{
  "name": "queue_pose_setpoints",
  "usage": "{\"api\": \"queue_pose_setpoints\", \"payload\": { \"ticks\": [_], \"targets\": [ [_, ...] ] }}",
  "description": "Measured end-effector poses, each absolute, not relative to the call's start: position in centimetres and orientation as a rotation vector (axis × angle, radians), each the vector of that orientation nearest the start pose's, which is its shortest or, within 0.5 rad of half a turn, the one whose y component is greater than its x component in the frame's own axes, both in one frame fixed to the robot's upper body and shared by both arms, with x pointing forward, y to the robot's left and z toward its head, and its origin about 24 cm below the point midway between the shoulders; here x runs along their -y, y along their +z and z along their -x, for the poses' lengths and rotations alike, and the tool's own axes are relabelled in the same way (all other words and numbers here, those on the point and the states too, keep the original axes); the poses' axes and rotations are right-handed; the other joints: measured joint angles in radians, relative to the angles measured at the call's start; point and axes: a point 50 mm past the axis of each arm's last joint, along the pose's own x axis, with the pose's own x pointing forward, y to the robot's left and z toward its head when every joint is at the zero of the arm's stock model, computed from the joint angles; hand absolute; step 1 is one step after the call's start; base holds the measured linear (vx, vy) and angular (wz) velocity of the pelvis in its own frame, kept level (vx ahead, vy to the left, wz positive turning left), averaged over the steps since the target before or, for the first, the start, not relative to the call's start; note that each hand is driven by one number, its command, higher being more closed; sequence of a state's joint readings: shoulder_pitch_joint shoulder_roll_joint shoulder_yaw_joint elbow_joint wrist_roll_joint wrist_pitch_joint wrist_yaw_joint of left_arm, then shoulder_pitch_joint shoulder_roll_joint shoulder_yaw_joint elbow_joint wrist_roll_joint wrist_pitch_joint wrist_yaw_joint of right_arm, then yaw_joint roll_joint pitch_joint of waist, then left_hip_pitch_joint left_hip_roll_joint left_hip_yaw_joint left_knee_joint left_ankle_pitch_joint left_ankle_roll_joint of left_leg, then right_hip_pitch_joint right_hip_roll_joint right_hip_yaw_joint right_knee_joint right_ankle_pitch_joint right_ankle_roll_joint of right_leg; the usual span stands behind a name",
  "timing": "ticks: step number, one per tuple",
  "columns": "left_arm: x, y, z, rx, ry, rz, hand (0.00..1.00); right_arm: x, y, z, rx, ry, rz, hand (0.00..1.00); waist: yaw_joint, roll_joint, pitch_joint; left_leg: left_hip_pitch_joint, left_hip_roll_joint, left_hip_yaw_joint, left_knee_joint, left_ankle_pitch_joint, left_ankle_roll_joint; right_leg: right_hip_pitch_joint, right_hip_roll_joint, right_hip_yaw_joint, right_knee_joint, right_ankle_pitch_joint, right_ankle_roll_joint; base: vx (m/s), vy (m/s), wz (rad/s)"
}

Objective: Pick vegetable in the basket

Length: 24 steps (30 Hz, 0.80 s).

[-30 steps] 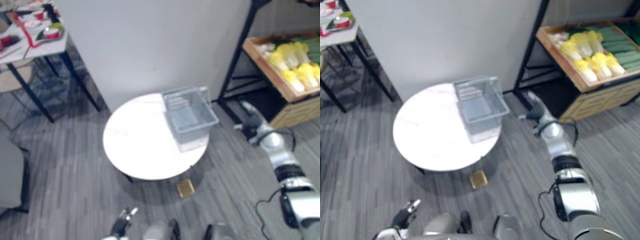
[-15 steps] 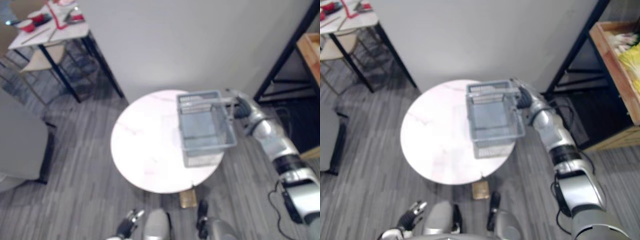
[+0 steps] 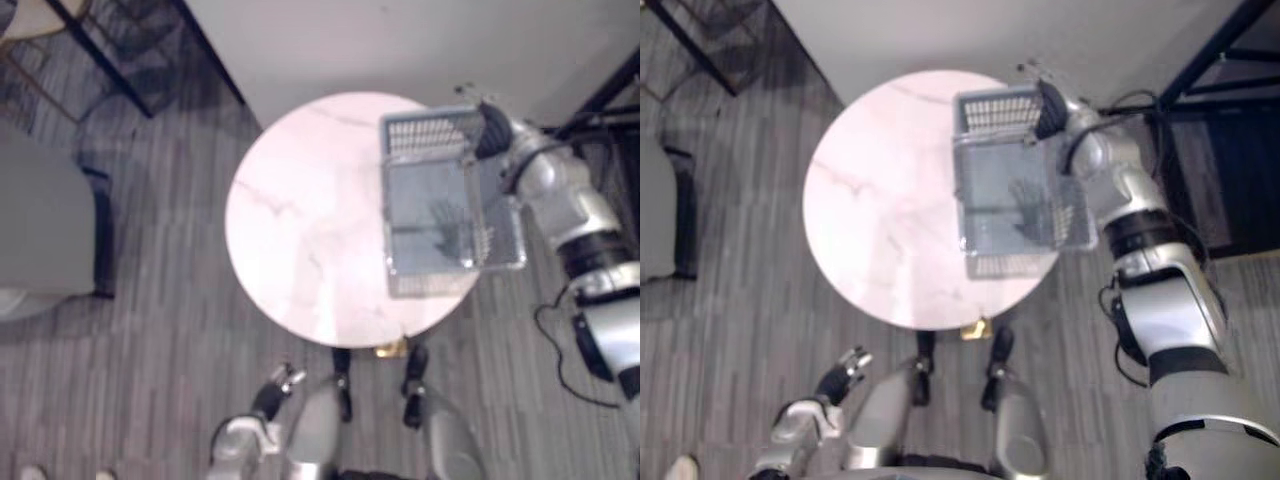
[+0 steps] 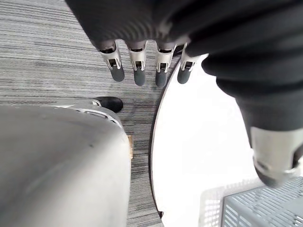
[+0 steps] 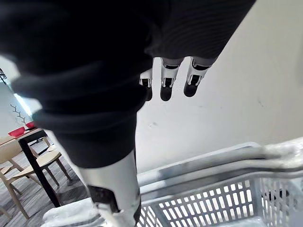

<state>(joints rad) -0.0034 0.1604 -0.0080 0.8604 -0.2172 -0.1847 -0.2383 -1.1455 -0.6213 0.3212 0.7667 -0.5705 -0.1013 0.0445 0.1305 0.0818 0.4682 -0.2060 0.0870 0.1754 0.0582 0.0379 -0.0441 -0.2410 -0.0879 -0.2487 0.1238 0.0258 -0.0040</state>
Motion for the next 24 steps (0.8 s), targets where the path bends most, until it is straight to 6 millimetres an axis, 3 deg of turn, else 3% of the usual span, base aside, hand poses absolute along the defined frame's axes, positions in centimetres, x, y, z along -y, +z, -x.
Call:
{"api": "queue_pose_setpoints", "payload": {
  "ticks": [2, 3, 6, 15, 24],
  "targets": [
    [-19.1, -11.0, -18.5, -0.635, -0.096, 0.105, 0.00, 20.1, 27.3, -40.3, 0.357, -0.055, 1.324, 0.00, 0.013, 0.019, 0.009, -0.013, -0.009, -0.003, -0.018, 0.017, 0.007, -0.023, -0.010, -0.005, 0.014, -0.001, 0.002, -0.07, 0.036, 0.12],
    [-19.0, -10.9, -18.7, -0.632, -0.101, 0.101, 0.00, 20.3, 27.2, -40.4, 0.342, -0.054, 1.325, 1.00, 0.012, 0.025, 0.011, -0.019, -0.014, -0.007, -0.025, 0.024, 0.011, -0.034, -0.015, -0.010, 0.021, -0.002, 0.003, -0.07, 0.035, 0.14],
    [-18.8, -10.7, -19.3, -0.619, -0.099, 0.101, 0.00, 20.5, 26.6, -40.6, 0.289, -0.038, 1.338, 1.00, 0.010, 0.046, 0.021, -0.021, -0.025, -0.020, -0.059, 0.050, 0.016, -0.048, -0.024, -0.019, 0.022, 0.000, 0.005, -0.06, 0.029, 0.11],
    [-18.5, -10.5, -19.7, -0.610, -0.108, 0.094, 0.00, 21.4, 27.5, -40.7, 0.139, -0.014, 1.410, 1.00, 0.012, 0.049, 0.021, -0.029, -0.027, -0.028, -0.115, 0.095, 0.016, -0.071, -0.023, -0.032, 0.017, 0.004, 0.009, -0.02, -0.003, 0.05],
    [-18.3, -10.1, -19.6, -0.576, -0.131, 0.091, 0.00, 23.1, 25.6, -41.0, 0.021, 0.008, 1.385, 1.00, 0.016, 0.057, 0.019, 0.043, -0.032, 0.008, -0.148, 0.100, 0.011, -0.011, -0.013, 0.012, -0.035, 0.029, 0.025, 0.03, 0.008, -0.11]
  ]
}}
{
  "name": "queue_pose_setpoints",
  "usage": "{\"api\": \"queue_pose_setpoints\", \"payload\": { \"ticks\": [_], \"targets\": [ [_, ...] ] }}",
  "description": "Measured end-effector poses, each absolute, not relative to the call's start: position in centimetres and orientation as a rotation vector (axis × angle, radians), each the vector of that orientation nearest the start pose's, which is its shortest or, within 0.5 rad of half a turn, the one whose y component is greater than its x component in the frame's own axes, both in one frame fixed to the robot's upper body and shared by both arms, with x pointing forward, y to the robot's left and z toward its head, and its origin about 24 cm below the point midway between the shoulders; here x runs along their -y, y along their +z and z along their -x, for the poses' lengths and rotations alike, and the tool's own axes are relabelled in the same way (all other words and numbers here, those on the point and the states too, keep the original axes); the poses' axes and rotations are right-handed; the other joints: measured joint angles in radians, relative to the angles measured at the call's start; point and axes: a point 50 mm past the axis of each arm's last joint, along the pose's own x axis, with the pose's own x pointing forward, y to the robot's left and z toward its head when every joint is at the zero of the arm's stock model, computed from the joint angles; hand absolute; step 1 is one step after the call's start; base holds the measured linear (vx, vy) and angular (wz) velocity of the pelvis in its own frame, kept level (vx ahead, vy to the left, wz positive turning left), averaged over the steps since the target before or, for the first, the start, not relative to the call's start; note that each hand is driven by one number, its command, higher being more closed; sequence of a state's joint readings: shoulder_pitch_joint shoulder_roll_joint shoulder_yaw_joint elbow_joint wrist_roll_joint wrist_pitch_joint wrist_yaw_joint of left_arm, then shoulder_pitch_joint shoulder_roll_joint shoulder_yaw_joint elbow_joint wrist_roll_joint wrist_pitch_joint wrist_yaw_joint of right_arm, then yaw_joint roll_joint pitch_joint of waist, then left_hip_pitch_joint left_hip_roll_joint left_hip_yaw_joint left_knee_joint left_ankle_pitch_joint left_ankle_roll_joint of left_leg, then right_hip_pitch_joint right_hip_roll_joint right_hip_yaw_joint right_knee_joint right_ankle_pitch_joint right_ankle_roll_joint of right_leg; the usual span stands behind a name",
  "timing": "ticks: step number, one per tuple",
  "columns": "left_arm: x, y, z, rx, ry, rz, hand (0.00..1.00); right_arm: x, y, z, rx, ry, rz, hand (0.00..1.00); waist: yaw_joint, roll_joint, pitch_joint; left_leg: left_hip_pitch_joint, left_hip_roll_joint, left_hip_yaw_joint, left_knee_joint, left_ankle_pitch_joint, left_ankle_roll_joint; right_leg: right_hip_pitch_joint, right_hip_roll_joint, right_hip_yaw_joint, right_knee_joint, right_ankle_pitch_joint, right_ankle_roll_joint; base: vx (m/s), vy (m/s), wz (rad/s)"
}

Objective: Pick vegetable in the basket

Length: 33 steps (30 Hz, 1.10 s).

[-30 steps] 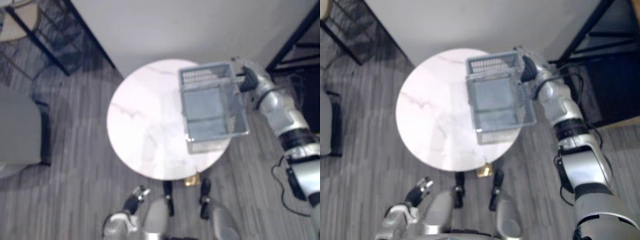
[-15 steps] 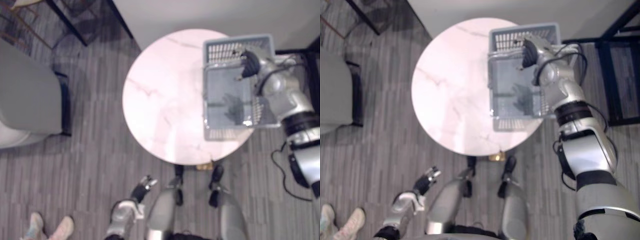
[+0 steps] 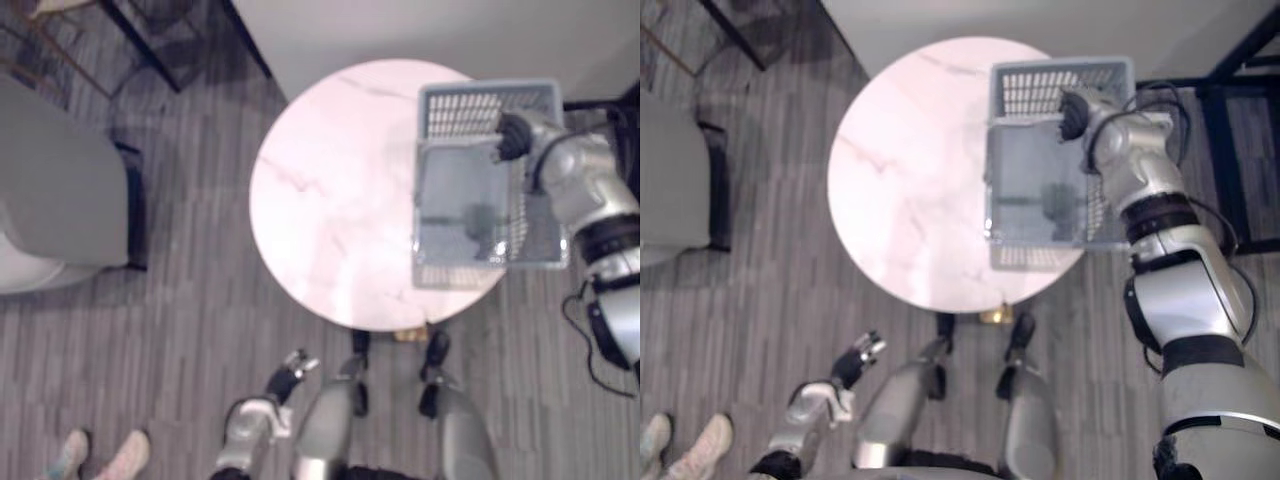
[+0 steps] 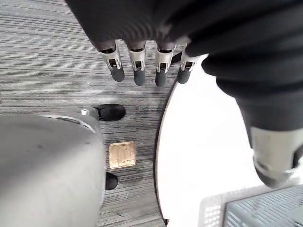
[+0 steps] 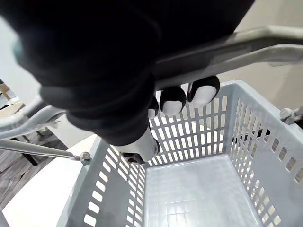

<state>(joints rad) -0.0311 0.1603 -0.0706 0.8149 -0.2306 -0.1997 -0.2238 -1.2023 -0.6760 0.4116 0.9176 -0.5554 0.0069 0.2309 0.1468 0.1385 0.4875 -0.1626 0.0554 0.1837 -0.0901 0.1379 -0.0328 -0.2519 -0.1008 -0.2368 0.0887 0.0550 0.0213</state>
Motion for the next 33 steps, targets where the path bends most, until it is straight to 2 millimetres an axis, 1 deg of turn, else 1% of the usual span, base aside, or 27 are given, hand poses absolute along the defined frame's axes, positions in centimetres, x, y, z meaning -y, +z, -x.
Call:
{"api": "queue_pose_setpoints", "payload": {
  "ticks": [2, 4, 6, 8, 9, 10, 11, 12, 13, 15, 16, 17, 18, 19, 20, 21, 22, 23, 24, 25, 26, 27, 28, 29, 30, 31, 33],
  "targets": [
    [-18.4, -9.9, -19.3, -0.557, -0.126, 0.097, 0.00, 23.2, 25.2, -41.1, 0.008, 0.018, 1.368, 1.00, 0.005, -0.001, 0.000, 0.021, 0.000, 0.023, 0.010, -0.019, -0.003, 0.020, 0.010, 0.040, -0.033, 0.024, 0.002, 0.05, 0.017, -0.61],
    [-19.0, -9.8, -18.7, -0.541, -0.095, 0.116, 0.00, 23.2, 24.8, -41.1, 0.006, 0.032, 1.358, 1.00, 0.012, -0.005, -0.002, 0.026, 0.001, 0.051, 0.078, -0.075, -0.006, 0.055, 0.025, 0.115, -0.112, 0.070, 0.005, 0.04, 0.014, -0.90],
    [-19.6, -9.9, -18.1, -0.537, -0.068, 0.124, 0.00, 23.5, 24.5, -41.1, 0.006, 0.035, 1.321, 1.00, 0.015, -0.012, -0.006, 0.030, 0.002, 0.087, 0.116, -0.109, 0.001, 0.073, 0.034, 0.166, -0.162, 0.100, 0.012, 0.03, 0.008, -0.87],
    [-20.1, -9.9, -17.8, -0.538, -0.049, 0.130, 0.00, 24.1, 23.5, -40.9, 0.003, 0.026, 1.246, 1.00, -0.001, -0.031, -0.018, 0.036, 0.001, 0.091, 0.132, -0.128, -0.003, 0.086, 0.035, 0.195, -0.196, 0.117, 0.021, 0.04, 0.000, -0.58],
    [-20.2, -10.0, -17.7, -0.539, -0.052, 0.135, 0.00, 25.1, 22.3, -40.5, -0.019, 0.011, 1.171, 1.00, -0.010, -0.042, -0.024, 0.048, 0.002, 0.075, 0.140, -0.139, -0.004, 0.099, 0.039, 0.205, -0.195, 0.121, 0.018, 0.06, -0.006, -0.38],
    [-20.1, -10.0, -17.7, -0.547, -0.073, 0.136, 0.00, 26.6, 20.2, -39.8, -0.065, -0.009, 1.081, 1.00, -0.015, -0.061, -0.045, 0.057, 0.007, 0.075, 0.153, -0.154, -0.011, 0.105, 0.046, 0.223, -0.195, 0.130, 0.020, 0.07, -0.005, -0.39],
    [-20.0, -10.1, -17.6, -0.554, -0.081, 0.137, 0.00, 27.2, 19.0, -39.4, -0.089, -0.014, 1.040, 1.00, -0.015, -0.071, -0.053, 0.065, 0.010, 0.077, 0.158, -0.163, -0.011, 0.112, 0.050, 0.232, -0.195, 0.131, 0.020, 0.05, 0.007, -0.42],
    [-19.8, -10.2, -17.5, -0.565, -0.090, 0.139, 0.00, 28.0, 17.2, -38.7, -0.124, -0.017, 0.996, 1.00, -0.021, -0.084, -0.061, 0.085, 0.012, 0.080, 0.165, -0.177, -0.013, 0.128, 0.053, 0.245, -0.195, 0.131, 0.020, 0.06, 0.016, -0.45],
    [-19.8, -10.4, -17.2, -0.582, -0.093, 0.148, 0.00, 28.2, 14.8, -37.9, -0.156, -0.004, 0.953, 1.00, -0.038, -0.105, -0.081, 0.109, 0.012, 0.084, 0.168, -0.192, -0.014, 0.143, 0.060, 0.259, -0.195, 0.131, 0.020, 0.06, 0.031, -0.55],
    [-19.8, -10.9, -16.5, -0.617, -0.100, 0.142, 0.00, 27.7, 11.5, -36.6, -0.198, 0.036, 0.921, 1.00, -0.066, -0.137, -0.123, 0.131, 0.015, 0.116, 0.186, -0.218, -0.012, 0.154, 0.066, 0.295, -0.195, 0.130, 0.021, 0.04, 0.047, -0.71],
    [-19.9, -11.1, -16.1, -0.640, -0.108, 0.126, 0.00, 27.3, 9.2, -35.4, -0.232, 0.072, 0.914, 1.00, -0.081, -0.161, -0.152, 0.152, 0.024, 0.165, 0.207, -0.243, -0.003, 0.156, 0.066, 0.302, -0.194, 0.085, 0.023, -0.01, 0.062, -0.95],
    [-19.9, -11.3, -15.9, -0.653, -0.097, 0.138, 0.00, 26.8, 8.0, -34.8, -0.246, 0.093, 0.908, 1.00, -0.092, -0.159, -0.168, 0.174, 0.037, 0.213, 0.204, -0.251, 0.008, 0.151, 0.057, 0.212, -0.165, 0.020, -0.005, -0.02, 0.067, -1.17],
    [-19.9, -11.5, -15.6, -0.660, -0.087, 0.151, 0.00, 26.4, 7.0, -34.1, -0.256, 0.111, 0.894, 1.00, -0.104, -0.142, -0.180, 0.198, 0.076, 0.252, 0.197, -0.255, 0.007, 0.141, 0.052, 0.106, -0.107, -0.047, -0.039, -0.02, 0.062, -1.41],
    [-20.0, -11.6, -15.3, -0.665, -0.071, 0.162, 0.00, 25.8, 5.8, -33.4, -0.268, 0.134, 0.879, 1.00, -0.111, -0.146, -0.194, 0.220, 0.098, 0.311, 0.234, -0.276, -0.004, 0.102, 0.011, -0.038, 0.049, -0.031, -0.095, 0.05, 0.085, -1.74],
    [-20.7, -11.7, -14.9, -0.683, -0.047, 0.157, 0.00, 25.7, 4.8, -32.6, -0.281, 0.145, 0.870, 1.00, -0.114, -0.166, -0.208, 0.235, 0.081, 0.322, 0.297, -0.319, 0.012, 0.095, -0.006, -0.071, 0.117, -0.005, -0.085, 0.05, 0.057, -1.77],
    [-20.8, -11.8, -14.8, -0.689, -0.036, 0.162, 0.00, 25.6, 4.4, -32.2, -0.283, 0.142, 0.864, 1.00, -0.111, -0.167, -0.208, 0.234, 0.081, 0.310, 0.332, -0.324, 0.030, 0.093, -0.001, -0.065, 0.120, 0.009, -0.093, -0.09, 0.036, -1.96],
    [-20.8, -12.2, -14.4, -0.710, -0.013, 0.174, 0.00, 25.4, 3.8, -31.7, -0.284, 0.140, 0.855, 1.00, -0.111, -0.157, -0.228, 0.215, 0.063, 0.256, 0.313, -0.356, 0.057, 0.088, 0.033, -0.018, 0.067, 0.076, -0.085, -0.18, 0.004, -2.42],
    [-20.6, -12.7, -13.5, -0.737, 0.006, 0.191, 0.00, 24.8, 3.3, -31.5, -0.283, 0.141, 0.831, 1.00, -0.104, -0.127, -0.252, 0.236, 0.107, 0.341, 0.280, -0.342, 0.014, 0.070, 0.043, -0.063, 0.108, 0.023, -0.125, -0.23, 0.024, -2.30],
    [-20.8, -12.9, -13.3, -0.753, 0.016, 0.187, 0.00, 24.6, 2.9, -31.3, -0.285, 0.137, 0.821, 1.00, -0.120, -0.127, -0.256, 0.241, 0.107, 0.368, 0.280, -0.340, 0.013, 0.059, 0.012, -0.130, 0.194, -0.054, -0.139, -0.10, 0.013, -1.94],
    [-20.9, -12.9, -13.5, -0.758, 0.005, 0.173, 0.00, 24.9, 2.1, -30.7, -0.307, 0.117, 0.811, 1.00, -0.131, -0.126, -0.256, 0.261, 0.114, 0.418, 0.274, -0.334, 0.005, 0.065, -0.054, -0.225, 0.325, -0.155, -0.134, -0.04, -0.008, -1.09],
    [-20.9, -12.9, -13.4, -0.758, 0.000, 0.167, 0.00, 25.0, 1.6, -30.5, -0.325, 0.109, 0.802, 1.00, -0.130, -0.127, -0.258, 0.268, 0.120, 0.447, 0.273, -0.331, 0.001, 0.074, -0.085, -0.253, 0.359, -0.182, -0.126, -0.01, -0.048, -1.37],
    [-20.9, -13.1, -13.2, -0.769, 0.002, 0.167, 0.00, 24.9, 0.8, -30.1, -0.355, 0.109, 0.784, 1.00, -0.129, -0.131, -0.264, 0.272, 0.139, 0.503, 0.298, -0.328, -0.005, 0.102, -0.143, -0.317, 0.365, -0.205, -0.115, 0.00, -0.116, -1.58],
    [-21.1, -13.2, -13.0, -0.778, 0.007, 0.163, 0.00, 24.3, -0.1, -29.8, -0.379, 0.127, 0.768, 1.00, -0.113, -0.147, -0.271, 0.261, 0.167, 0.551, 0.354, -0.330, -0.006, 0.102, -0.159, -0.353, 0.344, -0.201, -0.105, -0.01, -0.167, -1.60],
    [-21.3, -13.2, -13.0, -0.777, 0.015, 0.159, 0.00, 23.9, -0.7, -29.6, -0.395, 0.139, 0.761, 1.00, -0.113, -0.152, -0.273, 0.254, 0.176, 0.565, 0.382, -0.332, -0.007, 0.107, -0.132, -0.374, 0.313, -0.196, -0.108, -0.02, -0.258, -1.61],
    [-21.0, -13.6, -12.4, -0.794, 0.036, 0.194, 0.00, 23.4, -1.7, -29.1, -0.434, 0.160, 0.749, 1.00, -0.107, -0.145, -0.276, 0.254, 0.202, 0.578, 0.378, -0.336, -0.013, 0.141, -0.053, -0.347, 0.192, -0.162, -0.104, -0.09, -0.268, -1.46],
    [-20.7, -13.8, -12.2, -0.802, 0.042, 0.213, 0.00, 23.0, -2.7, -28.5, -0.463, 0.173, 0.737, 1.00, -0.109, -0.140, -0.280, 0.274, 0.204, 0.576, 0.320, -0.332, -0.012, 0.187, 0.028, -0.305, 0.042, -0.093, -0.093, -0.10, -0.235, -1.41],
    [-20.5, -14.1, -11.7, -0.820, 0.036, 0.215, 0.00, 22.9, -4.0, -27.2, -0.511, 0.182, 0.718, 1.00, -0.117, -0.160, -0.281, 0.289, 0.201, 0.581, 0.306, -0.318, -0.008, 0.251, 0.098, -0.244, -0.115, -0.020, -0.088, -0.11, -0.123, -1.07]
  ]
}}
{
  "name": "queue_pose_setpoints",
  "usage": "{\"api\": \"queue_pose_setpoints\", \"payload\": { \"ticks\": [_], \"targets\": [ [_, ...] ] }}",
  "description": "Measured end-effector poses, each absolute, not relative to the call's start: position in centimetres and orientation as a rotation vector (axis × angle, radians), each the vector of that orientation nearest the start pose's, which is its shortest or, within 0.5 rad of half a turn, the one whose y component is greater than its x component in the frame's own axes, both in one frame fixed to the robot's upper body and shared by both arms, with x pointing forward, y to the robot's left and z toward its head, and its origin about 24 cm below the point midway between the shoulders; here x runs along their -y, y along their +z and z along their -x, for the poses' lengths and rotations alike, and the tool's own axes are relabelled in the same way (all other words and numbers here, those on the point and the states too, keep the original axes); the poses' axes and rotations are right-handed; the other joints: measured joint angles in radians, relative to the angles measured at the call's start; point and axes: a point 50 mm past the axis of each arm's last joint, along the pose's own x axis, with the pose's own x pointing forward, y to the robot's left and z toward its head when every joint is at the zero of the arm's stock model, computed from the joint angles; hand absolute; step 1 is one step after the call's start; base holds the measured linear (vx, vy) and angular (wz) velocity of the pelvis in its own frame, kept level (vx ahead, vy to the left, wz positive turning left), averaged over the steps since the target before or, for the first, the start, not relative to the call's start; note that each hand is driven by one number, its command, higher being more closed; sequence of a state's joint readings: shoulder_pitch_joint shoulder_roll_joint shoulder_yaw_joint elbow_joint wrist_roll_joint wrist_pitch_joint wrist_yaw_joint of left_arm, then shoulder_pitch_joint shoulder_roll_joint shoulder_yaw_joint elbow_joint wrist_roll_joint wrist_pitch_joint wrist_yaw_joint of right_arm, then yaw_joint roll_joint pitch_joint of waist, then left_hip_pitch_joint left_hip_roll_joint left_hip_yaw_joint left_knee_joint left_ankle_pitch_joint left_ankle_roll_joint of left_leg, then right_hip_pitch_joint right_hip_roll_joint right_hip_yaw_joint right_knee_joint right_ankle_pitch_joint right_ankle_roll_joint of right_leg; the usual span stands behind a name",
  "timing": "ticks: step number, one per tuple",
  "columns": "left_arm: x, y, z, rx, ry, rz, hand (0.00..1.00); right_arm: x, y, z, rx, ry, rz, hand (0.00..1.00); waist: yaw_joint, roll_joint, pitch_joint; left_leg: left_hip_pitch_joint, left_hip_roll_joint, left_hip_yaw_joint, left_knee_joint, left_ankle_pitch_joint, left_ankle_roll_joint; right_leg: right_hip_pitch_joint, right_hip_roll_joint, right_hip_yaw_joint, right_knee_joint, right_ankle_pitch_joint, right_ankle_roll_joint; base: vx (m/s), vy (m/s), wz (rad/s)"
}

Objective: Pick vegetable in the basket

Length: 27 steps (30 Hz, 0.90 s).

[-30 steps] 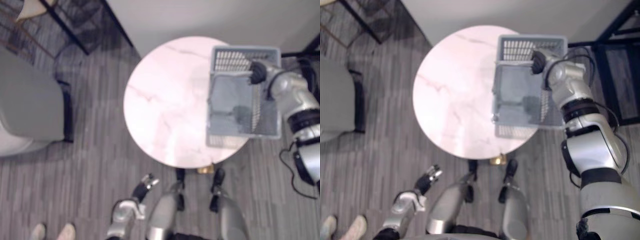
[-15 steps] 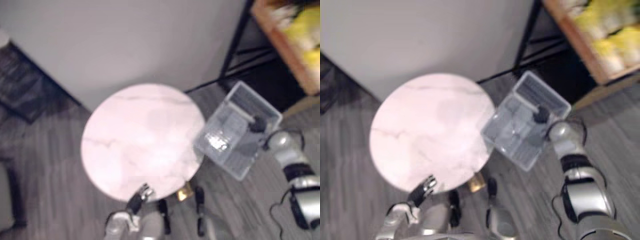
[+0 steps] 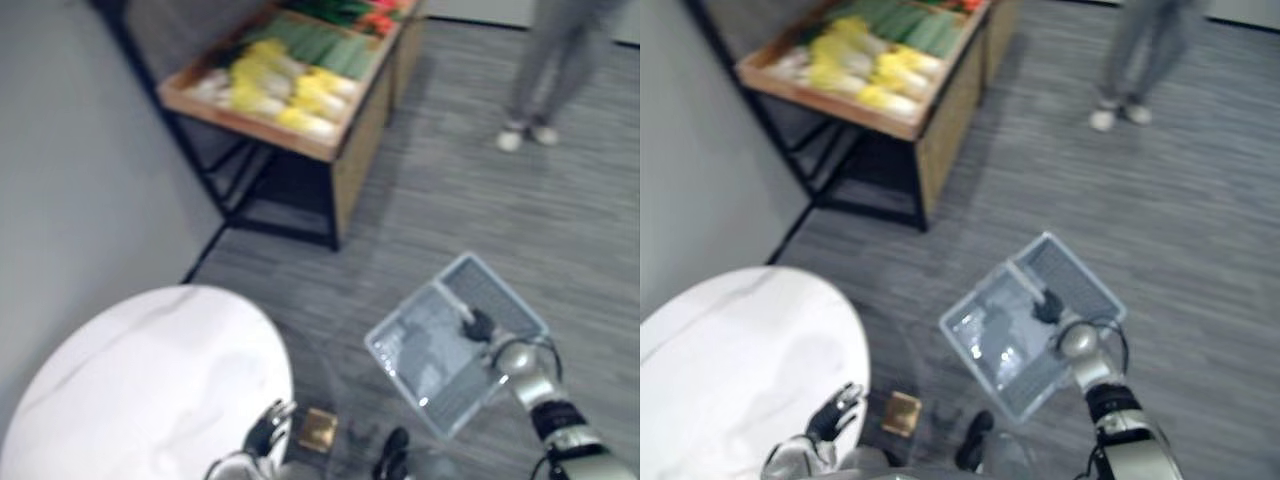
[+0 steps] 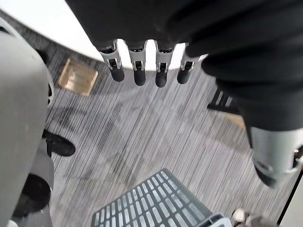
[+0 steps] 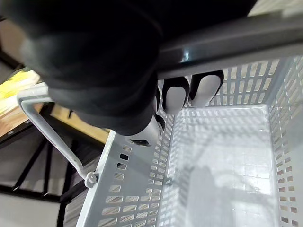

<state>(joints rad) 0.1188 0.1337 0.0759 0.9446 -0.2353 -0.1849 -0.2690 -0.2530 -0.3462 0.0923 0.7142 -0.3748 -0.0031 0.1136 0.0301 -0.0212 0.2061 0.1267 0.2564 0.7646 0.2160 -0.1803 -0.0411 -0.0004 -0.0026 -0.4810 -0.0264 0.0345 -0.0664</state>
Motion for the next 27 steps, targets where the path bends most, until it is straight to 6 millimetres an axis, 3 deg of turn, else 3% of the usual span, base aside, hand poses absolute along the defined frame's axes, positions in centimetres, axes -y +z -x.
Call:
{"api": "queue_pose_setpoints", "payload": {
  "ticks": [2, 3, 4, 6, 7, 10, 11, 12, 14, 16, 19, 20, 22, 23, 24, 25, 26, 27],
  "targets": [
    [-20.5, -14.3, -10.9, -0.836, 0.055, 0.232, 0.00, 22.9, -5.2, -25.8, -0.562, 0.189, 0.710, 1.00, 0.005, -0.017, -0.014, -0.001, 0.015, -0.037, 0.048, -0.011, 0.015, 0.025, 0.036, 0.054, -0.082, -0.012, 0.004, -0.08, -0.060, -1.05],
    [-20.3, -14.5, -10.4, -0.842, 0.077, 0.265, 0.00, 22.7, -5.5, -25.5, -0.574, 0.198, 0.708, 1.00, 0.011, 0.009, -0.019, -0.018, 0.031, -0.146, 0.049, -0.026, 0.066, 0.027, 0.054, -0.011, -0.070, -0.102, 0.057, 0.01, -0.016, -1.37],
    [-20.0, -14.5, -10.1, -0.820, 0.112, 0.306, 0.00, 22.8, -4.9, -25.9, -0.553, 0.204, 0.739, 1.00, 0.024, 0.019, -0.018, -0.060, 0.013, -0.307, 0.114, -0.092, 0.043, -0.060, -0.008, -0.053, 0.172, -0.159, -0.039, 0.04, 0.009, -1.49],
    [-20.3, -14.7, -9.8, -0.835, 0.161, 0.319, 0.00, 22.5, -4.9, -26.1, -0.562, 0.252, 0.766, 1.00, 0.053, 0.037, -0.012, -0.062, -0.014, -0.483, 0.169, -0.147, 0.014, -0.079, 0.026, 0.058, 0.202, -0.149, -0.015, 0.02, 0.044, -1.67],
    [-20.2, -15.0, -9.1, -0.849, 0.189, 0.338, 0.00, 21.8, -5.2, -25.9, -0.567, 0.286, 0.759, 1.00, 0.059, 0.035, -0.012, -0.074, -0.052, -0.534, 0.211, -0.160, 0.000, -0.065, 0.027, 0.105, 0.176, -0.130, -0.006, -0.03, 0.006, -1.50],
    [-19.6, -15.1, -8.4, -0.852, 0.191, 0.348, 0.00, 22.3, -5.8, -25.0, -0.601, 0.309, 0.752, 1.00, 0.050, 0.054, -0.023, -0.085, -0.104, -0.535, 0.184, -0.166, -0.011, -0.039, 0.023, 0.164, 0.139, -0.105, 0.016, 0.01, 0.034, -0.91],
    [-19.0, -15.2, -8.4, -0.855, 0.181, 0.345, 0.00, 22.9, -6.2, -24.4, -0.629, 0.306, 0.754, 1.00, 0.040, 0.073, -0.035, -0.089, -0.135, -0.550, 0.097, -0.158, -0.009, -0.040, 0.023, 0.169, 0.141, -0.101, 0.023, 0.02, 0.133, -0.45],
    [-18.8, -15.2, -8.5, -0.852, 0.185, 0.343, 0.00, 23.0, -6.4, -24.1, -0.642, 0.309, 0.753, 1.00, 0.035, 0.076, -0.037, -0.090, -0.147, -0.563, 0.055, -0.136, -0.002, -0.043, 0.022, 0.174, 0.150, -0.101, 0.023, 0.04, 0.171, -0.54],
    [-19.4, -15.0, -9.1, -0.832, 0.218, 0.333, 0.00, 23.4, -7.5, -22.8, -0.708, 0.336, 0.744, 1.00, 0.024, 0.061, -0.036, -0.067, -0.181, -0.575, -0.004, -0.046, 0.045, -0.049, -0.008, 0.161, 0.183, -0.115, 0.028, 0.05, 0.138, 0.07],
    [-19.6, -14.7, -10.1, -0.807, 0.235, 0.317, 0.00, 24.2, -8.4, -21.5, -0.759, 0.311, 0.705, 1.00, 0.001, 0.040, -0.027, -0.075, -0.183, -0.513, 0.010, -0.032, 0.057, -0.048, -0.030, 0.134, 0.197, -0.109, 0.031, 0.00, 0.127, 0.54],
    [-20.1, -14.7, -10.0, -0.807, 0.285, 0.310, 0.00, 24.4, -10.4, -19.2, -0.847, 0.322, 0.668, 1.00, 0.022, 0.018, -0.044, -0.095, -0.173, -0.437, 0.008, -0.028, 0.065, -0.024, -0.030, 0.133, 0.131, -0.092, 0.069, 0.02, 0.118, 0.10],
    [-20.1, -14.7, -10.1, -0.807, 0.291, 0.309, 0.00, 24.4, -10.7, -18.8, -0.861, 0.318, 0.659, 1.00, 0.027, 0.019, -0.050, -0.103, -0.170, -0.427, -0.008, -0.027, 0.074, -0.033, -0.033, 0.118, 0.152, -0.098, 0.061, 0.05, 0.125, -0.05],
    [-20.6, -14.7, -10.0, -0.801, 0.324, 0.316, 0.00, 25.3, -11.6, -17.4, -0.910, 0.249, 0.597, 1.00, 0.041, 0.005, -0.049, -0.089, -0.169, -0.418, -0.016, -0.063, 0.099, -0.113, -0.144, 0.047, 0.522, -0.204, 0.101, 0.08, 0.109, -0.06],
    [-20.7, -14.7, -9.8, -0.807, 0.324, 0.309, 0.00, 25.4, -11.8, -17.0, -0.920, 0.229, 0.578, 1.00, 0.042, 0.003, -0.049, -0.082, -0.168, -0.422, -0.015, -0.074, 0.092, -0.140, -0.173, 0.046, 0.639, -0.202, 0.100, 0.10, 0.059, 0.13],
    [-21.2, -14.8, -9.1, -0.828, 0.321, 0.282, 0.00, 25.4, -12.2, -16.2, -0.941, 0.194, 0.529, 1.00, 0.040, -0.013, -0.053, -0.069, -0.172, -0.441, -0.013, -0.084, 0.083, -0.177, -0.244, 0.029, 0.827, -0.146, 0.085, 0.18, -0.016, 0.40],
    [-22.3, -14.6, -8.8, -0.845, 0.307, 0.229, 0.00, 24.8, -12.9, -15.1, -0.962, 0.173, 0.472, 1.00, 0.030, -0.035, -0.060, -0.066, -0.173, -0.468, -0.005, -0.091, 0.072, -0.203, -0.290, -0.003, 0.916, -0.075, 0.052, 0.16, -0.031, 0.55],
    [-22.6, -14.6, -8.7, -0.850, 0.301, 0.209, 0.00, 24.5, -13.2, -14.7, -0.970, 0.159, 0.442, 1.00, 0.025, -0.043, -0.061, -0.060, -0.172, -0.479, -0.005, -0.091, 0.070, -0.210, -0.306, -0.011, 0.950, -0.044, 0.040, 0.27, -0.110, 0.63],
    [-22.8, -14.6, -8.6, -0.858, 0.294, 0.192, 0.00, 24.2, -13.7, -13.6, -0.994, 0.136, 0.404, 1.00, 0.020, -0.044, -0.058, -0.028, -0.158, -0.501, -0.016, -0.081, 0.055, -0.223, -0.312, -0.003, 1.015, 0.034, 0.035, 0.30, -0.129, 0.50]
  ]
}}
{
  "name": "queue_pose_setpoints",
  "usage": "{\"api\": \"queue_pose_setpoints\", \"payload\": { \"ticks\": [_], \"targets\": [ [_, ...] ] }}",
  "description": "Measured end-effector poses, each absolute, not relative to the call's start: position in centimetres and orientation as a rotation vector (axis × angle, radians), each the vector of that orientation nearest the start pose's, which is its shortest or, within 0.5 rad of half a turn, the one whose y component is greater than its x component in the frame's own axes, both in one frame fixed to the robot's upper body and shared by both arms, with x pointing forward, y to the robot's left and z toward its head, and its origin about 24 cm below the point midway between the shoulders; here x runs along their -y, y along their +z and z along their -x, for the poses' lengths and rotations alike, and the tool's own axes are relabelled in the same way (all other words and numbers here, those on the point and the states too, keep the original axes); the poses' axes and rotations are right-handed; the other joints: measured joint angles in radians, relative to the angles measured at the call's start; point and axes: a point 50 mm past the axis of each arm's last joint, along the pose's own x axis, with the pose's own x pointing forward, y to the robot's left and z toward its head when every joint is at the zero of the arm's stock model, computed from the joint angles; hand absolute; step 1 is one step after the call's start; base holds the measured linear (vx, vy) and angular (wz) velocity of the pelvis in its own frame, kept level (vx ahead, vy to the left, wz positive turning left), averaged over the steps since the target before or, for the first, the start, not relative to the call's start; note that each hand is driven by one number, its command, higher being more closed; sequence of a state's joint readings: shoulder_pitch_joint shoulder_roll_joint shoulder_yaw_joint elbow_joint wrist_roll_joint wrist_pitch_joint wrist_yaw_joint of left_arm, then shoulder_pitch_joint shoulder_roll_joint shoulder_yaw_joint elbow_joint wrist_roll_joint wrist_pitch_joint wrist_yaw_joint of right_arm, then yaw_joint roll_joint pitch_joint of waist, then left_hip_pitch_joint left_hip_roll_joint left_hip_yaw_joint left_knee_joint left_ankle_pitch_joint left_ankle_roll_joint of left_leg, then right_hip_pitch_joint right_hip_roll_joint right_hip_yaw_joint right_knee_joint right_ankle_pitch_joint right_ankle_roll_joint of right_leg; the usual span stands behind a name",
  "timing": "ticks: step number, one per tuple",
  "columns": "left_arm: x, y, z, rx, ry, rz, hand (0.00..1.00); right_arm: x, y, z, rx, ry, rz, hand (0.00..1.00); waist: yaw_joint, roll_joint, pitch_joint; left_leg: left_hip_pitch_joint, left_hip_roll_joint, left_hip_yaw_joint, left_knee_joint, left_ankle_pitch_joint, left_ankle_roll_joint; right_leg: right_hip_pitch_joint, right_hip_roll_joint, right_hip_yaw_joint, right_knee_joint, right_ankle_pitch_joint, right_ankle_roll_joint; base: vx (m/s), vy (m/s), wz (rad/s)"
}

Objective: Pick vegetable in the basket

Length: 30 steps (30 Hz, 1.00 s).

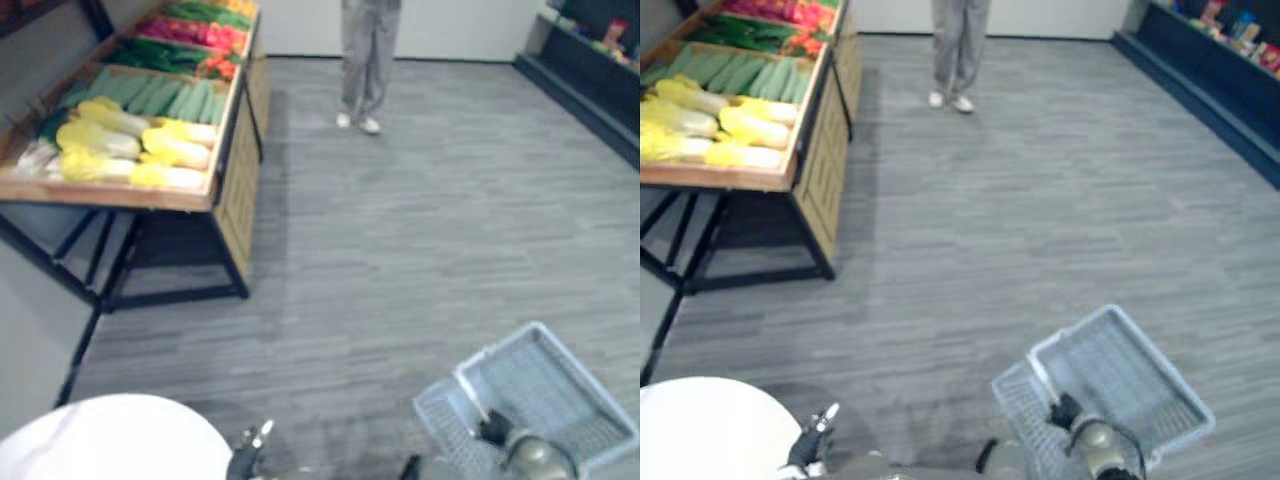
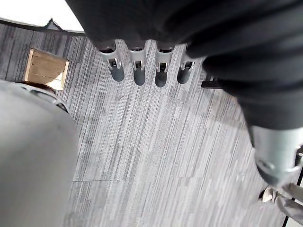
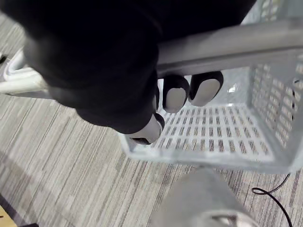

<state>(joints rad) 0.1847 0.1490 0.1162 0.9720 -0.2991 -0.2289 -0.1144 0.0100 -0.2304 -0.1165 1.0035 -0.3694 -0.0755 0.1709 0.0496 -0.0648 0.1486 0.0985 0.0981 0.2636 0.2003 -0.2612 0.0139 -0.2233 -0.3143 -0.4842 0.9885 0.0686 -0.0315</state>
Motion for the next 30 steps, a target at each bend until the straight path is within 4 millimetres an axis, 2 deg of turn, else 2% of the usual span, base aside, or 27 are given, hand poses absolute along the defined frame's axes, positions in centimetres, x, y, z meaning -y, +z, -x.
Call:
{"api": "queue_pose_setpoints", "payload": {
  "ticks": [1, 2, 3, 4, 5, 6, 7, 8, 9, 10, 12, 14, 15, 16, 17, 18, 19, 21, 22, 23, 24, 25, 26, 28, 29, 30],
  "targets": [
    [-23.0, -14.5, -8.6, -0.860, 0.290, 0.184, 0.00, 24.1, -14.0, -12.7, -1.011, 0.105, 0.371, 1.00, -0.007, 0.010, 0.010, 0.037, 0.012, -0.020, -0.018, 0.004, -0.005, -0.022, 0.013, 0.013, 0.023, -0.060, 0.030, 0.35, -0.168, 0.44],
    [-22.9, -14.5, -8.9, -0.856, 0.286, 0.186, 0.00, 23.9, -14.1, -12.5, -1.015, 0.100, 0.356, 1.00, -0.016, 0.017, 0.011, 0.044, 0.031, -0.029, -0.020, 0.003, -0.006, -0.023, 0.050, 0.034, -0.033, -0.149, 0.053, 0.29, -0.181, 0.48],
    [-23.0, -14.3, -9.6, -0.845, 0.275, 0.181, 0.00, 23.7, -14.3, -12.0, -1.021, 0.100, 0.343, 1.00, -0.027, 0.036, 0.010, 0.045, 0.066, -0.052, -0.024, 0.006, -0.015, -0.023, 0.120, 0.070, -0.181, -0.213, 0.058, 0.26, -0.204, 0.66],
    [-22.9, -13.9, -11.4, -0.803, 0.246, 0.179, 0.00, 23.8, -14.5, -11.3, -1.031, 0.088, 0.330, 1.00, -0.040, 0.052, 0.016, 0.045, 0.098, -0.086, -0.035, 0.012, -0.025, -0.023, 0.194, 0.122, -0.402, -0.217, 0.066, 0.32, -0.269, 0.88],
    [-22.6, -13.4, -13.0, -0.763, 0.218, 0.180, 0.00, 23.9, -14.6, -10.7, -1.042, 0.073, 0.312, 1.00, -0.052, 0.050, 0.018, 0.046, 0.104, -0.112, -0.048, 0.014, -0.030, -0.026, 0.209, 0.164, -0.607, -0.184, 0.102, 0.28, -0.245, 0.78],
    [-22.5, -13.2, -13.5, -0.754, 0.209, 0.183, 0.00, 24.0, -14.7, -10.3, -1.049, 0.059, 0.300, 1.00, -0.052, 0.046, 0.019, 0.051, 0.104, -0.117, -0.050, 0.009, -0.040, -0.025, 0.205, 0.179, -0.698, -0.154, 0.125, 0.31, -0.295, 0.54],
    [-22.6, -12.9, -14.5, -0.729, 0.194, 0.183, 0.00, 24.2, -14.8, -10.0, -1.057, 0.016, 0.268, 1.00, -0.051, 0.026, 0.027, 0.076, 0.097, -0.120, -0.049, -0.012, -0.076, -0.011, 0.184, 0.205, -0.850, -0.090, 0.148, 0.27, -0.261, 0.26],
    [-22.8, -12.8, -14.6, -0.727, 0.189, 0.180, 0.00, 24.0, -15.0, -9.7, -1.071, -0.009, 0.239, 1.00, -0.050, 0.005, 0.044, 0.111, 0.094, -0.115, -0.043, -0.035, -0.112, 0.011, 0.166, 0.208, -0.892, -0.019, 0.149, 0.33, -0.355, 0.10],
    [-22.7, -12.9, -14.5, -0.734, 0.184, 0.185, 0.00, 24.1, -15.0, -9.7, -1.077, -0.030, 0.229, 1.00, -0.049, 0.023, 0.059, 0.140, 0.114, -0.107, -0.030, -0.055, -0.138, 0.019, 0.180, 0.197, -0.843, 0.032, 0.125, 0.30, -0.347, -0.06],
    [-22.4, -13.1, -14.2, -0.750, 0.172, 0.197, 0.00, 24.3, -14.9, -9.8, -1.070, -0.058, 0.226, 1.00, -0.056, 0.042, 0.067, 0.163, 0.155, -0.076, -0.009, -0.068, -0.137, -0.009, 0.205, 0.189, -0.731, -0.034, 0.076, 0.29, -0.332, -0.17],
    [-22.3, -13.3, -13.9, -0.762, 0.168, 0.201, 0.00, 24.4, -14.9, -10.1, -1.061, -0.065, 0.223, 1.00, -0.054, 0.066, 0.062, 0.161, 0.191, -0.056, 0.058, -0.064, -0.140, -0.055, 0.221, 0.193, -0.593, -0.137, 0.042, 0.28, -0.311, -0.28],
    [-21.9, -13.6, -13.4, -0.777, 0.168, 0.213, 0.00, 24.4, -14.7, -10.6, -1.053, -0.053, 0.234, 1.00, -0.049, 0.076, 0.058, 0.077, 0.238, -0.096, 0.280, -0.023, -0.167, -0.054, 0.262, 0.201, -0.573, -0.174, 0.015, 0.25, -0.350, -0.43],
    [-21.6, -13.8, -13.0, -0.787, 0.171, 0.226, 0.00, 24.4, -14.6, -10.9, -1.052, -0.019, 0.264, 1.00, -0.049, 0.094, 0.064, -0.029, 0.270, -0.169, 0.486, 0.071, -0.144, -0.015, 0.311, 0.204, -0.625, -0.175, 0.012, 0.19, -0.249, -0.63],
    [-20.9, -14.1, -12.3, -0.805, 0.173, 0.245, 0.00, 24.3, -14.7, -11.0, -1.058, 0.014, 0.294, 1.00, -0.039, 0.123, 0.066, -0.114, 0.281, -0.260, 0.638, 0.217, -0.120, 0.071, 0.370, 0.205, -0.731, -0.170, 0.007, 0.20, -0.191, -0.77],
    [-20.7, -14.3, -11.8, -0.811, 0.178, 0.254, 0.00, 24.4, -14.5, -11.4, -1.051, 0.029, 0.310, 1.00, -0.023, 0.131, 0.063, -0.149, 0.274, -0.281, 0.712, 0.209, -0.130, 0.082, 0.383, 0.211, -0.706, -0.183, -0.002, 0.38, -0.087, -0.82],
    [-20.6, -14.6, -11.1, -0.827, 0.189, 0.264, 0.00, 24.5, -14.5, -11.6, -1.055, 0.045, 0.313, 1.00, -0.019, 0.121, 0.093, -0.200, 0.230, -0.294, 0.825, 0.108, -0.148, 0.142, 0.386, 0.241, -0.698, -0.207, -0.042, 0.42, -0.043, -0.55],
    [-20.3, -14.5, -11.3, -0.817, 0.198, 0.285, 0.00, 24.6, -14.7, -11.2, -1.078, 0.046, 0.319, 1.00, -0.019, 0.115, 0.111, -0.245, 0.162, -0.293, 0.827, 0.043, -0.132, 0.200, 0.389, 0.252, -0.736, -0.207, -0.041, 0.41, -0.032, -0.41],
    [-20.5, -14.4, -11.3, -0.798, 0.208, 0.283, 0.00, 24.6, -14.7, -11.1, -1.086, 0.048, 0.317, 1.00, -0.005, 0.114, 0.108, -0.289, 0.085, -0.212, 0.706, 0.005, -0.105, 0.240, 0.380, 0.279, -0.766, -0.212, -0.047, 0.19, 0.017, -0.38],
    [-20.4, -14.3, -11.2, -0.786, 0.218, 0.282, 0.00, 24.8, -14.6, -11.2, -1.079, 0.042, 0.311, 1.00, -0.005, 0.108, 0.111, -0.306, 0.044, -0.133, 0.519, 0.007, -0.090, 0.262, 0.370, 0.299, -0.791, -0.212, -0.047, 0.24, 0.023, -0.46],
    [-20.3, -14.3, -11.2, -0.786, 0.226, 0.282, 0.00, 24.9, -14.6, -11.2, -1.079, 0.033, 0.305, 1.00, -0.008, 0.112, 0.109, -0.304, 0.026, -0.071, 0.343, 0.035, -0.086, 0.274, 0.363, 0.300, -0.812, -0.212, -0.047, 0.30, 0.046, -0.33],
    [-20.1, -14.4, -11.2, -0.788, 0.228, 0.285, 0.00, 25.0, -14.7, -10.8, -1.088, 0.040, 0.312, 1.00, -0.013, 0.119, 0.107, -0.303, 0.018, 0.014, 0.147, 0.095, -0.081, 0.294, 0.361, 0.296, -0.841, -0.213, -0.045, 0.22, 0.048, -0.10],
    [-20.1, -14.4, -11.2, -0.788, 0.229, 0.285, 0.00, 24.9, -14.8, -10.5, -1.096, 0.041, 0.312, 1.00, -0.015, 0.120, 0.106, -0.302, 0.019, 0.058, 0.075, 0.128, -0.076, 0.307, 0.359, 0.292, -0.855, -0.217, -0.039, 0.31, 0.090, 0.16],
    [-20.1, -14.4, -11.2, -0.791, 0.231, 0.284, 0.00, 24.9, -14.9, -9.9, -1.110, 0.034, 0.301, 1.00, -0.018, 0.119, 0.107, -0.304, 0.021, 0.125, -0.015, 0.188, -0.070, 0.341, 0.354, 0.273, -0.880, -0.228, -0.020, 0.38, 0.123, 0.43],
    [-19.9, -14.5, -11.4, -0.790, 0.227, 0.290, 0.00, 25.3, -15.1, -8.8, -1.136, 0.012, 0.293, 1.00, -0.018, 0.119, 0.106, -0.305, 0.028, 0.186, -0.079, 0.249, -0.073, 0.390, 0.353, 0.251, -0.898, -0.256, 0.021, 0.48, 0.172, 0.55],
    [-20.0, -14.4, -11.5, -0.784, 0.249, 0.304, 0.00, 25.6, -15.1, -8.4, -1.146, 0.002, 0.297, 1.00, -0.016, 0.108, 0.100, -0.304, 0.026, 0.201, -0.071, 0.310, -0.034, 0.411, 0.341, 0.244, -0.890, -0.292, 0.055, 0.46, 0.194, 0.31],
    [-20.2, -14.4, -11.5, -0.786, 0.263, 0.305, 0.00, 25.6, -15.0, -8.4, -1.146, 0.000, 0.298, 1.00, -0.010, 0.097, 0.093, -0.305, 0.015, 0.204, -0.067, 0.327, -0.013, 0.408, 0.326, 0.244, -0.873, -0.314, 0.067, 0.54, 0.240, 0.15]
  ]
}}
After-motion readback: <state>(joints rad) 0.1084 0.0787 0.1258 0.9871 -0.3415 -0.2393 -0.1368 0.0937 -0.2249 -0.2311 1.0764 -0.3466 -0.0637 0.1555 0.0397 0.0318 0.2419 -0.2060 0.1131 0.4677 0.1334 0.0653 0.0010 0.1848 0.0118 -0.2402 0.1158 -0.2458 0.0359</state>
